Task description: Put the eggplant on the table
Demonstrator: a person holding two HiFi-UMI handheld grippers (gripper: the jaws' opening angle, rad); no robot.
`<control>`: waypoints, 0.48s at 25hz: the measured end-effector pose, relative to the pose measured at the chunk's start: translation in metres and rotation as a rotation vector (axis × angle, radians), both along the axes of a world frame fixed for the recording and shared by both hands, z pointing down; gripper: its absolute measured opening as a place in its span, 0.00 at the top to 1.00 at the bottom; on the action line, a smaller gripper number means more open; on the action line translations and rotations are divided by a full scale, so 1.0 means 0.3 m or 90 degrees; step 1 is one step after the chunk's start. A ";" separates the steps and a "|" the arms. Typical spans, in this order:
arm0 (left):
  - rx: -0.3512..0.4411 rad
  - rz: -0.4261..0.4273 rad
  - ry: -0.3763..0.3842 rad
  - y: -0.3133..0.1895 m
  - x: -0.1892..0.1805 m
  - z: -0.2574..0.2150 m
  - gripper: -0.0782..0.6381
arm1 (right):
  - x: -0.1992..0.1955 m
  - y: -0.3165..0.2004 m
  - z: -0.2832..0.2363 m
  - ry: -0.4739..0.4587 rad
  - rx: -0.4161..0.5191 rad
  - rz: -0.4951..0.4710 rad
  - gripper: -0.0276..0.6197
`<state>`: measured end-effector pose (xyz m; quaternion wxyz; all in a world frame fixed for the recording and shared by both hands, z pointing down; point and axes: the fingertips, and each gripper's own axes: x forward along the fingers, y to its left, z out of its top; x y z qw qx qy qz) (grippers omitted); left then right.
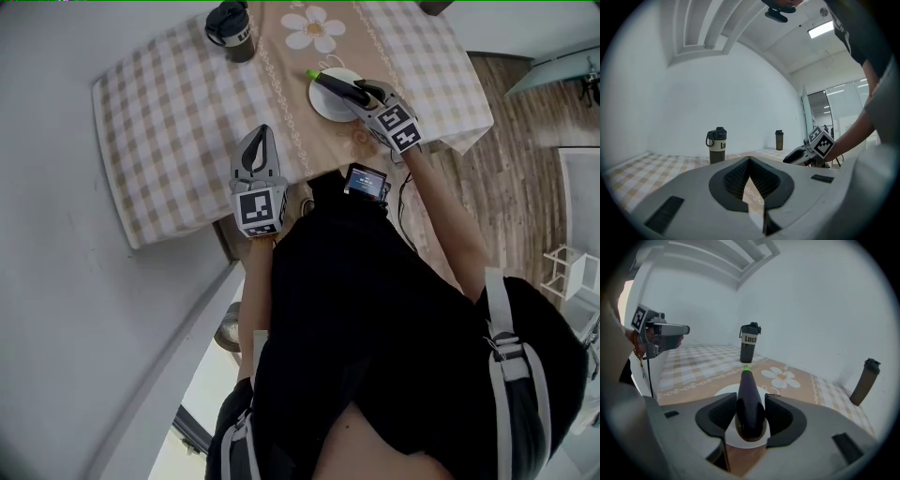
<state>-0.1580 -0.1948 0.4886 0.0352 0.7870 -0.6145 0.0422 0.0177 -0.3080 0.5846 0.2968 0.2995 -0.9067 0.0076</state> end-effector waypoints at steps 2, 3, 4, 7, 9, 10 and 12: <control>0.000 0.000 0.000 0.002 0.001 0.002 0.88 | 0.008 -0.004 0.012 -0.002 -0.006 0.008 0.65; 0.000 0.000 0.000 0.003 0.001 0.003 0.88 | 0.011 -0.004 0.017 -0.002 -0.009 0.010 0.65; 0.000 0.000 0.000 0.003 0.002 0.005 0.88 | 0.012 -0.004 0.022 -0.001 -0.010 0.011 0.65; 0.000 0.002 0.000 -0.002 0.005 0.007 0.88 | 0.014 -0.004 0.036 0.005 -0.014 0.011 0.65; -0.002 0.003 0.000 -0.008 0.008 0.007 0.88 | 0.019 -0.008 0.042 0.007 -0.017 0.012 0.65; -0.002 0.003 0.000 -0.011 0.008 0.007 0.88 | 0.021 -0.012 0.046 0.008 -0.018 0.013 0.65; -0.004 0.002 -0.001 -0.014 0.004 0.008 0.88 | 0.023 -0.016 0.053 0.010 -0.021 0.014 0.65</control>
